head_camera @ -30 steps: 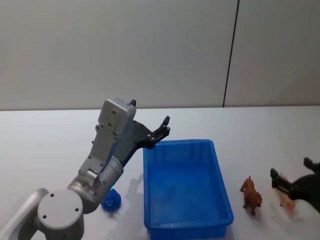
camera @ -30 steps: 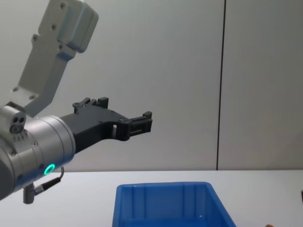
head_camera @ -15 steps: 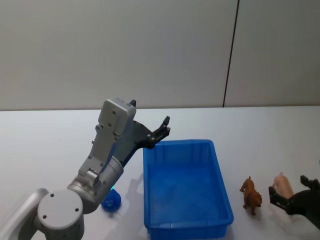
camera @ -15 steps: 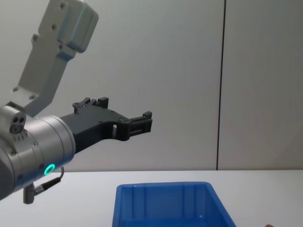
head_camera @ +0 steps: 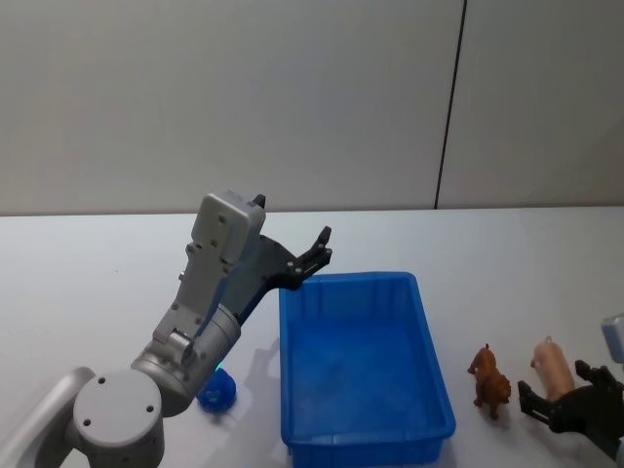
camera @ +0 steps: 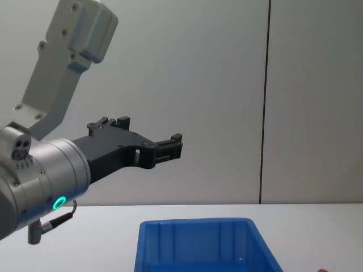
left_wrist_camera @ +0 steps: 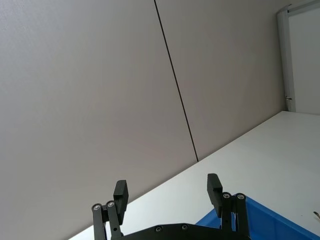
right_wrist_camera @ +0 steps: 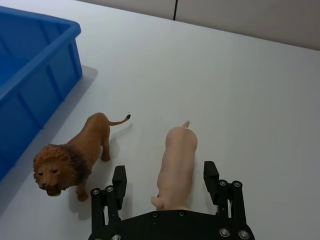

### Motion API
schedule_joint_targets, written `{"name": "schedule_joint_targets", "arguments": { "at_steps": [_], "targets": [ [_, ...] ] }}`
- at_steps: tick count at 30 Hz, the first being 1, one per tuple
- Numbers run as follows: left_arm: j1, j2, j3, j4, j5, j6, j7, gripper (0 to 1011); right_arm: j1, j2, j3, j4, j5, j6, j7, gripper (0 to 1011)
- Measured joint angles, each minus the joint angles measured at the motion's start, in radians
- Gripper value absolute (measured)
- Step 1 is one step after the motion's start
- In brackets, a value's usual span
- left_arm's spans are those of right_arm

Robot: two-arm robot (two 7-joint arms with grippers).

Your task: Pick up the two dolls from the table and place them into the box.

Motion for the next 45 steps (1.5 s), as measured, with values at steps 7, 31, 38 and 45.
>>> {"name": "schedule_joint_targets", "arguments": {
  "at_steps": [7,31,38,45],
  "targets": [
    [0.000,0.000,0.000,0.000,0.000,0.000,0.000,1000,0.010,-0.010,-0.004,0.027,-0.010,0.007,-0.002,783],
    [0.000,0.000,0.000,0.000,0.000,0.000,0.000,1000,0.008,-0.018,-0.005,0.011,-0.062,-0.062,-0.031,360],
    [0.000,0.000,0.000,0.000,0.000,0.000,0.000,1000,0.014,-0.017,-0.006,-0.029,-0.090,-0.107,-0.010,361],
    [0.000,0.000,0.000,0.000,0.000,0.000,0.000,1000,0.035,-0.021,-0.009,-0.067,-0.103,-0.134,0.044,360]
  ]
}}
